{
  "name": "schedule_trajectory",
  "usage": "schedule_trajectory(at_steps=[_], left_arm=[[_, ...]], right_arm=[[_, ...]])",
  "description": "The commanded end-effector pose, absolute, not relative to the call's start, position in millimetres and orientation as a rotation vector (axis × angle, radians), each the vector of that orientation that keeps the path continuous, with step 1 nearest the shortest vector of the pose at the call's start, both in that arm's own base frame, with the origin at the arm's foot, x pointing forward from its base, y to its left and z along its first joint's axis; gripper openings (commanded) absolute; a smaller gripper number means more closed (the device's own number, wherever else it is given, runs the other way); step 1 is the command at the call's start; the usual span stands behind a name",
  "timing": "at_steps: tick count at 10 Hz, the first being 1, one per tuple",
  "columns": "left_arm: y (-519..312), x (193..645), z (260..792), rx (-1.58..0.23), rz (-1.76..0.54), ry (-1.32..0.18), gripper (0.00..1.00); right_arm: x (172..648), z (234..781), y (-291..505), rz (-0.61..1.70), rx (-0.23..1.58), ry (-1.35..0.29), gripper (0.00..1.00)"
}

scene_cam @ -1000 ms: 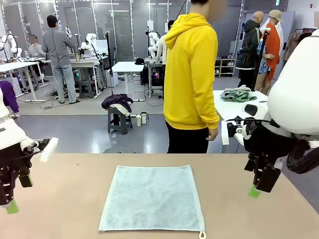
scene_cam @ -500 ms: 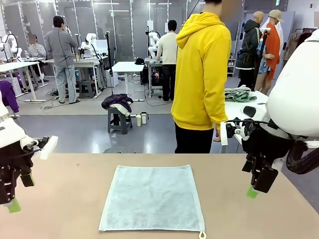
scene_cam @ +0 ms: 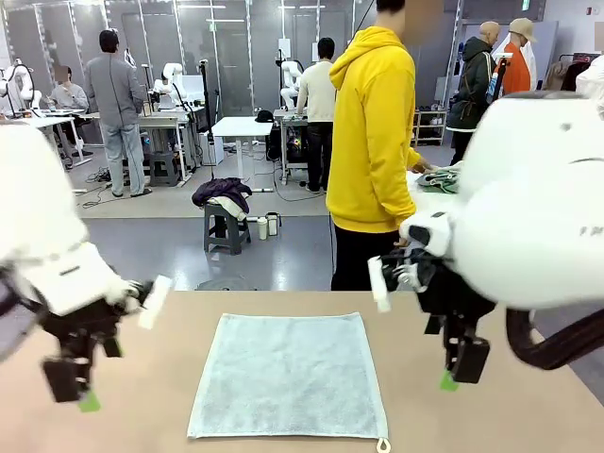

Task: Fold the towels and place them in the basket.
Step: When a person lays out a Towel with hook on the table, fold it in half twice.

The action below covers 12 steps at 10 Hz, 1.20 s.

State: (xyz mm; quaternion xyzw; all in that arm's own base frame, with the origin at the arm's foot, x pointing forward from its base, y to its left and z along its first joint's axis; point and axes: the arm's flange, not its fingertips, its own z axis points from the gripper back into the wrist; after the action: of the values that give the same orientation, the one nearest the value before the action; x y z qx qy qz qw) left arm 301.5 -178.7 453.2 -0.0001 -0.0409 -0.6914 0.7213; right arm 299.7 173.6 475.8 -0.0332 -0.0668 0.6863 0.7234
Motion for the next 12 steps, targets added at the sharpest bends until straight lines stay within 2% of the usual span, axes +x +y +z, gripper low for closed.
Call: schedule_trajectory(at_steps=[1,4,7,12], left_arm=[[-215.6,323.8,417.2,0.021,-1.505,-0.123,1.00],[-251.6,336.0,383.5,0.092,-1.506,-0.095,1.00],[-259.8,343.3,357.1,0.071,-1.520,-0.078,1.00],[-253.9,344.3,330.0,0.048,-1.528,-0.140,1.00]], right_arm=[[308.6,446.2,187.7,1.574,-0.174,-0.128,1.00],[321.3,410.7,204.4,1.589,-0.171,-0.109,1.00],[329.4,380.3,216.9,1.555,-0.102,-0.123,1.00],[334.9,337.1,226.7,1.501,-0.072,-0.109,1.00]])
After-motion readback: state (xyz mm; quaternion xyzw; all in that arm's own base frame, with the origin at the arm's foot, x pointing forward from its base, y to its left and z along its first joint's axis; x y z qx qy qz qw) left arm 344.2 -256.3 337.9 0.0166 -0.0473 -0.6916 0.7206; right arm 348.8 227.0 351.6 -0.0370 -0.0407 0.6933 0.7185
